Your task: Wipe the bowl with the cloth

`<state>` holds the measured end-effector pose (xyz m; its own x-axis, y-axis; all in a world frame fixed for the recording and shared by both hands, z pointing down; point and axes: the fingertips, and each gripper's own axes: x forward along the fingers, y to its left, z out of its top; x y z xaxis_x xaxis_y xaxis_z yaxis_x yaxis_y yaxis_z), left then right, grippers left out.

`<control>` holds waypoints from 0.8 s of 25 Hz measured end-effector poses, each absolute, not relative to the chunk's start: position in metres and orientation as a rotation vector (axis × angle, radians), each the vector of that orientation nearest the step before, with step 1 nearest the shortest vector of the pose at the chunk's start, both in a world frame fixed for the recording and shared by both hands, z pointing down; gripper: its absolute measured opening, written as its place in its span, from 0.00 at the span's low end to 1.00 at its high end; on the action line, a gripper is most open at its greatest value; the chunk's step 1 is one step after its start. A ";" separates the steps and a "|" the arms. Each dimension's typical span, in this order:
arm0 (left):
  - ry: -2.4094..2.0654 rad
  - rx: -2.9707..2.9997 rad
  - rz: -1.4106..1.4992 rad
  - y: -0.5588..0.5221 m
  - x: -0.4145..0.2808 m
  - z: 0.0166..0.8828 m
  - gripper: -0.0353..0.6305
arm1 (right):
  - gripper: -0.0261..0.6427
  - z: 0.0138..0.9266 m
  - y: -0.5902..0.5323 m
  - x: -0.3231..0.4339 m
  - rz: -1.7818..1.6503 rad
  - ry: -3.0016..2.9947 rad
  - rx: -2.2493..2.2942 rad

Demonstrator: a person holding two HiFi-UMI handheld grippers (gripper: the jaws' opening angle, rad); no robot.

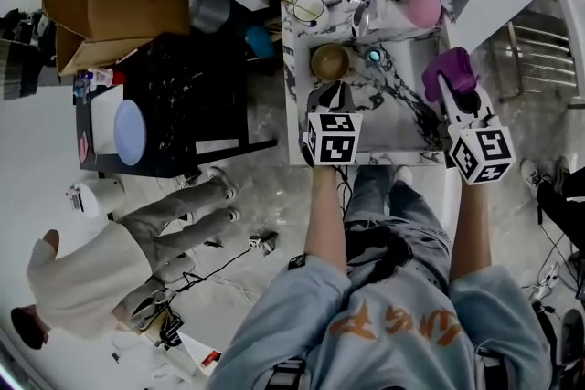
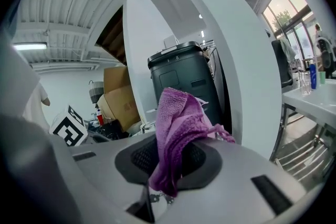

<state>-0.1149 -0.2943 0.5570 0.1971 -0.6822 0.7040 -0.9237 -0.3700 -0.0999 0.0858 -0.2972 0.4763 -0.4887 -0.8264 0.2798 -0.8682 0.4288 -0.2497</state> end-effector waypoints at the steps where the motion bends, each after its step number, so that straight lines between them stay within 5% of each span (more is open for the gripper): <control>1: -1.484 2.138 0.988 -0.298 -0.115 0.564 0.09 | 0.16 0.477 -0.300 0.082 0.549 -2.558 1.516; 7: -1.308 2.209 1.128 -0.319 -0.109 0.601 0.10 | 0.16 0.484 -0.312 0.065 0.552 -2.531 1.484; 10: -1.204 2.222 1.233 -0.326 -0.106 0.626 0.25 | 0.16 0.491 -0.317 0.058 0.560 -2.506 1.474; 20: -1.030 2.168 1.445 -0.343 -0.101 0.696 0.25 | 0.16 0.524 -0.325 0.047 0.616 -2.420 1.465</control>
